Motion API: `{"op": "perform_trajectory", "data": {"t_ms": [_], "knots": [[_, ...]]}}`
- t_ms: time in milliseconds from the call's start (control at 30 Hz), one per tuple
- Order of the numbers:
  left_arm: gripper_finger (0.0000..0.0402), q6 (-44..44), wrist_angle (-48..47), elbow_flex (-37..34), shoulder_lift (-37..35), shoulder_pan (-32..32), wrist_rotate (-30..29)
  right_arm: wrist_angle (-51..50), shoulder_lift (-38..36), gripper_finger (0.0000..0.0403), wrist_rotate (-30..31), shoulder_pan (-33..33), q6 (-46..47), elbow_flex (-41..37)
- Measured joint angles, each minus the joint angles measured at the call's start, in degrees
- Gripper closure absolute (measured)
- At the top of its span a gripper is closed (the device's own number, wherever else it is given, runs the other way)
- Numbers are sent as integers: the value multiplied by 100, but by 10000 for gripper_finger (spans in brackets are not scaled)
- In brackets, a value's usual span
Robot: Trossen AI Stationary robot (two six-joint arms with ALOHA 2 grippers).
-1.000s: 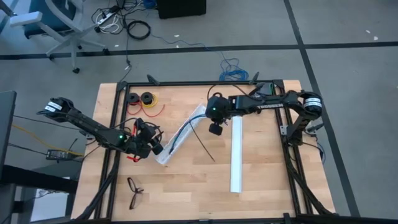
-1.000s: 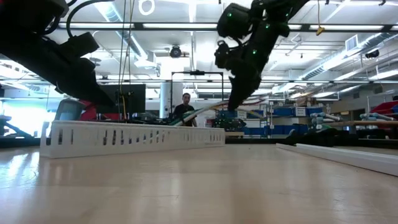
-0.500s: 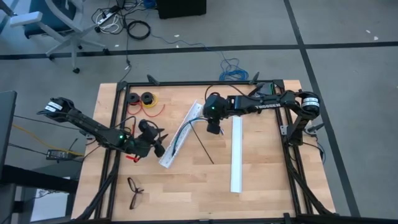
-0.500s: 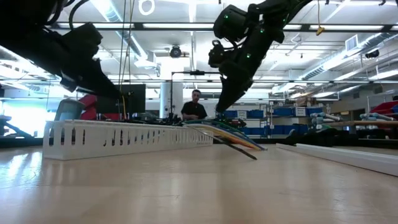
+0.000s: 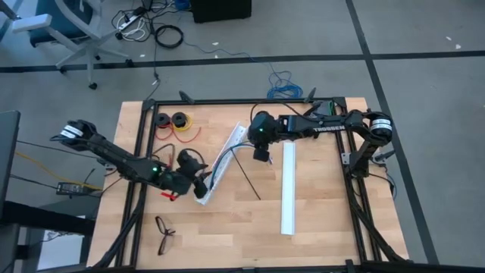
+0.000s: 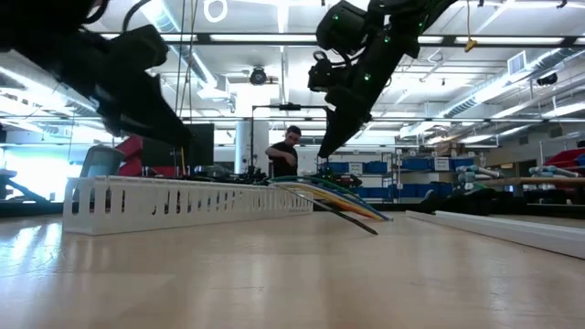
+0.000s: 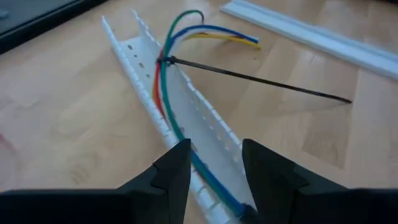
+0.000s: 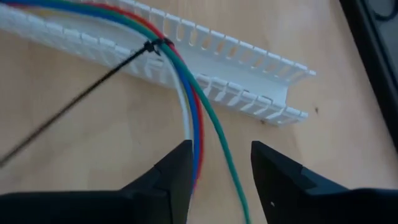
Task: Ziptie cables
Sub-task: Put the zip-tied cables into the white cable duct
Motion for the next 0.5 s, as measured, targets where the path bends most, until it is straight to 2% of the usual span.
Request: {"op": "perform_trajectory", "data": {"t_ms": [267, 367, 500], "knots": [[291, -557, -1019, 1345, 1431, 96, 87, 35, 3, 286, -56, -293, -2207, 0], [304, -932, -1336, 1606, 1771, 213, 304, 161, 28, 299, -139, -495, -2855, 0], [315, -1457, -1526, 1668, 1896, 325, 536, 446, 28, 312, -574, -747, -3347, 0]]}}
